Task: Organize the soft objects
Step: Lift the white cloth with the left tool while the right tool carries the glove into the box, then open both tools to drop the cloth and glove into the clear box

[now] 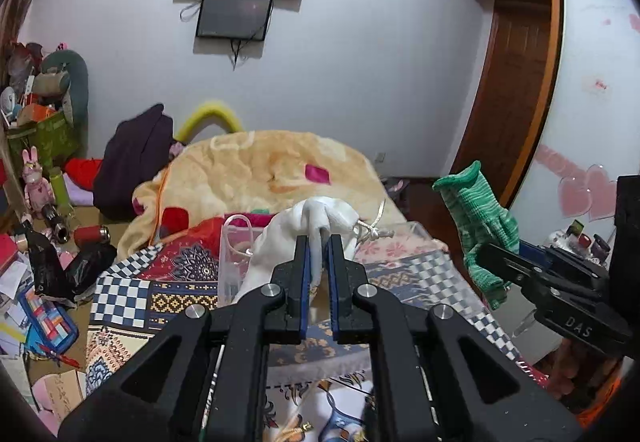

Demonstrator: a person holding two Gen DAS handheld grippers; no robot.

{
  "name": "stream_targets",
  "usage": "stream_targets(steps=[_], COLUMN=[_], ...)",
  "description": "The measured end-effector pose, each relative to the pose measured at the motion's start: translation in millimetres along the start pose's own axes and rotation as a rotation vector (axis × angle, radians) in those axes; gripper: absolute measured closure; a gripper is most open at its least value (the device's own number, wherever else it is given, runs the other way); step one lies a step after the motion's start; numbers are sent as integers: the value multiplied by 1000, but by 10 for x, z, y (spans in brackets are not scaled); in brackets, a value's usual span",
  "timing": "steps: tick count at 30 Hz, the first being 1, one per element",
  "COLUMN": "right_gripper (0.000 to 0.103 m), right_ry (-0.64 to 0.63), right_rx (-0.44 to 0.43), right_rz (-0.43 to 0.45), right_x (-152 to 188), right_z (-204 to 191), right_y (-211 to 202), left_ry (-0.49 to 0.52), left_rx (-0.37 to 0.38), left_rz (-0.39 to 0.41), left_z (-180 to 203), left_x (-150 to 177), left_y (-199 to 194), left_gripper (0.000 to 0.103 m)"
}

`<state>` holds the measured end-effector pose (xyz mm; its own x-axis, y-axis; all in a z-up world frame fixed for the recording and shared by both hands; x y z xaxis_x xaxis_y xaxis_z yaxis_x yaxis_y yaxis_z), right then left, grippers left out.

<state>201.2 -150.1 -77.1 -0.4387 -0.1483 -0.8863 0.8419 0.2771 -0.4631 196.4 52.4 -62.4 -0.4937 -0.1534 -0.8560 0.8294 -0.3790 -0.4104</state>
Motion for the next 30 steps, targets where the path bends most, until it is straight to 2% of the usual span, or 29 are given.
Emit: stream_targets(steps=[7, 14, 20, 23, 25, 28, 30], right_gripper=[69, 69, 67, 65, 57, 46, 43], right_ry=[-52, -56, -60, -72, -74, -73, -75], right_rx=[9, 13, 6, 14, 21, 21, 26], right_rz=[-96, -186, -222, -227, -228, -214, -199], right_x=[85, 243, 206, 211, 212, 191, 170], right_z=[-115, -82, -101, -126, -124, -107, -104], right_y=[333, 516, 568, 577, 576, 546, 508], left_ry=[-52, -22, 10, -2, -18, -30, -23], left_rx=[5, -6, -19, -11, 0, 16, 14], left_rz=[-108, -230, -267, -276, -276, -267, -251], left_z=[-199, -213, -130, -123, -124, -109, -85], left_x=[104, 301, 404, 412, 418, 399, 379], left_y=[405, 728, 821, 824, 793, 722, 653], left_gripper=[96, 96, 96, 90, 80, 71, 67])
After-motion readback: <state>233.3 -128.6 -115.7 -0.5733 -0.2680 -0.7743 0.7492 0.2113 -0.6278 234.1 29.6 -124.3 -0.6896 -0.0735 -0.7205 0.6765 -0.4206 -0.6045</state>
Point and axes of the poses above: each gripper's, at about its wrist camera, not at the fingertips, and y roughly the way its jaws point, z to its right, x to its underside, the point moved 2 cm from there along y, roughly the way its jaws point, and after that the axes turned 15 degrees about x, right-handed, at the moved point
